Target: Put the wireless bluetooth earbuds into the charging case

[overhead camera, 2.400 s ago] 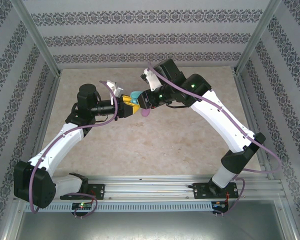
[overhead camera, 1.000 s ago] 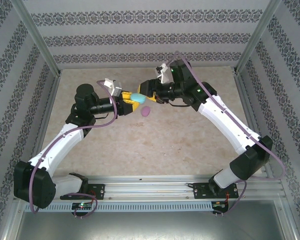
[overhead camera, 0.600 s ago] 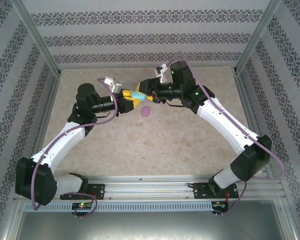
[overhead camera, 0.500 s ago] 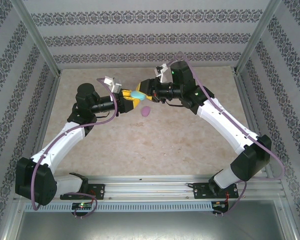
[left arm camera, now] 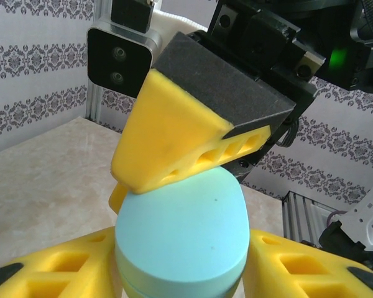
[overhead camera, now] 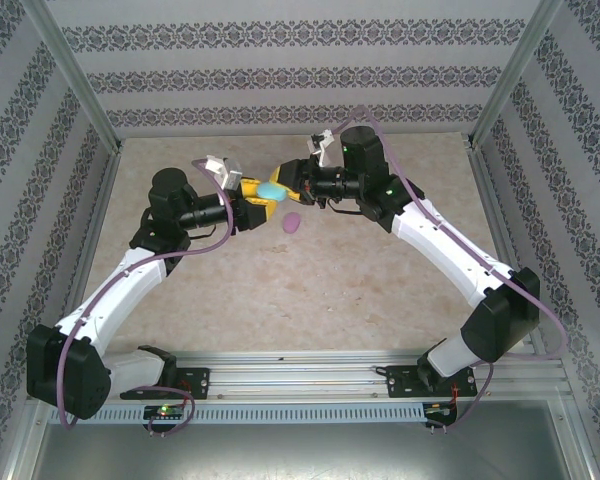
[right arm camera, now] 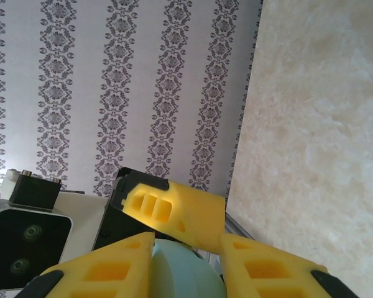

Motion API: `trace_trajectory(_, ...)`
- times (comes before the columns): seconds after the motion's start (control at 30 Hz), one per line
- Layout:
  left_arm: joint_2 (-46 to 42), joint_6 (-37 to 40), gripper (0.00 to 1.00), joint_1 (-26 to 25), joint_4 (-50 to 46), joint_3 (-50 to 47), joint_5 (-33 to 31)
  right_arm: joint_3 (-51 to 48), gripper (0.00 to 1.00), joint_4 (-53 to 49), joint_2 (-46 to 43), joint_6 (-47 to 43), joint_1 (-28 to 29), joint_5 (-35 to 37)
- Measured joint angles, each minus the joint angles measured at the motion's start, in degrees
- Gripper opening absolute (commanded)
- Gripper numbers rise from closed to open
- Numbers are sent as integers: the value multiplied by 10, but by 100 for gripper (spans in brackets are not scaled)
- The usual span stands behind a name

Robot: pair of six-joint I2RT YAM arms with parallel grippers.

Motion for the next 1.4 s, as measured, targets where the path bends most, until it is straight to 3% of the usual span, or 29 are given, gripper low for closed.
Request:
trace_trajectory(0.5,-38,40,87,1,-47,-2,-51,-59,15,29,0,-11,-35,17)
trace_trajectory(0.8,-89,45,90,20,-87,-36,-136,-171,14,50,27,-92,-118,78)
trace_trajectory(1.13,-93,28,90,35,-96,-78,-167,-171,15,122,228,-159,-177,116)
trace_trajectory(1.23,-93,26,90,40,-96,-84,-172,-144,21,126,278,-182,-176,118)
trace_trajectory(1.4,-96,26,91,49,-100,-97,-178,-105,40,107,295,-237,-176,144)
